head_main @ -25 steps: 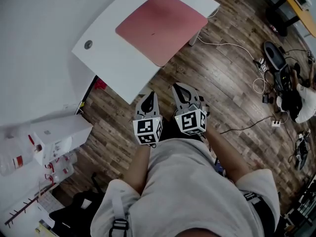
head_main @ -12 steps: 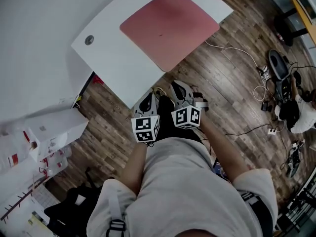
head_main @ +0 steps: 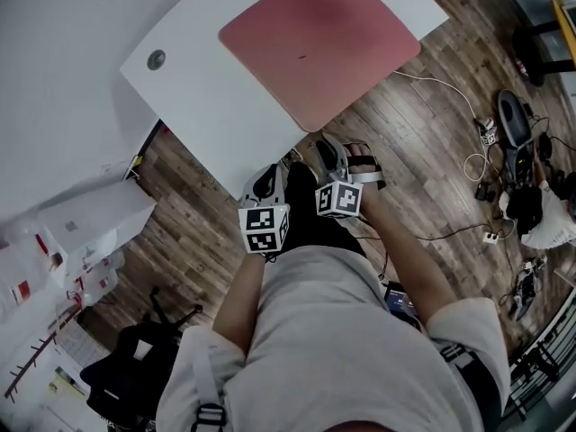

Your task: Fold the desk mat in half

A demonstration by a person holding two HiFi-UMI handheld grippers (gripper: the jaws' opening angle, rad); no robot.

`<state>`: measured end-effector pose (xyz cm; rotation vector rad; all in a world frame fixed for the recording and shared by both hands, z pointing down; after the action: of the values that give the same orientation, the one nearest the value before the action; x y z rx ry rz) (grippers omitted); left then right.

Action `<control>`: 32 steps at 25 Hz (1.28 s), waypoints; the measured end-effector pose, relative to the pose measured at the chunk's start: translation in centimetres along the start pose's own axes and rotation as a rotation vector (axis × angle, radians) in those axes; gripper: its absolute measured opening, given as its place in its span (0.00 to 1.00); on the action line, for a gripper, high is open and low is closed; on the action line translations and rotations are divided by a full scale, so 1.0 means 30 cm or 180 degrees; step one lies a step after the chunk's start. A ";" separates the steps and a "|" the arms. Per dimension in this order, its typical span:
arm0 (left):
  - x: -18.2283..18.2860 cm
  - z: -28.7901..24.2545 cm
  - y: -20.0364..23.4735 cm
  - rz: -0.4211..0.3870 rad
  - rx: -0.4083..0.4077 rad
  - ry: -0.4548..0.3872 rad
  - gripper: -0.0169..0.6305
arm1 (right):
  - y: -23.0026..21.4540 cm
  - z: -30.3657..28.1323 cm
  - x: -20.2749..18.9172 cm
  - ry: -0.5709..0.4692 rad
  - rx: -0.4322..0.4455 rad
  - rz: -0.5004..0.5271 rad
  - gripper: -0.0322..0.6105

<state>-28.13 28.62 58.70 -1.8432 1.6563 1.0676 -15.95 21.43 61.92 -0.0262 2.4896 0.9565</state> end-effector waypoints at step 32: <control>0.164 -0.200 0.080 0.0101 0.0025 0.0107 0.05 | -0.006 -0.113 0.000 0.0111 0.0490 0.0770 0.14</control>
<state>-29.01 20.55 58.91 -1.8454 1.7120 1.0470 -17.35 19.13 64.00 0.3170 2.6339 0.8598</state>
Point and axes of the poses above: the fingertips, and each gripper's own axes: z backward along the fingers, y to its left, x out of its top, the point moved 5 cm from there along z, backward along the fingers, and after that the axes turned 1 degree about -z, right-handed, at the moved point
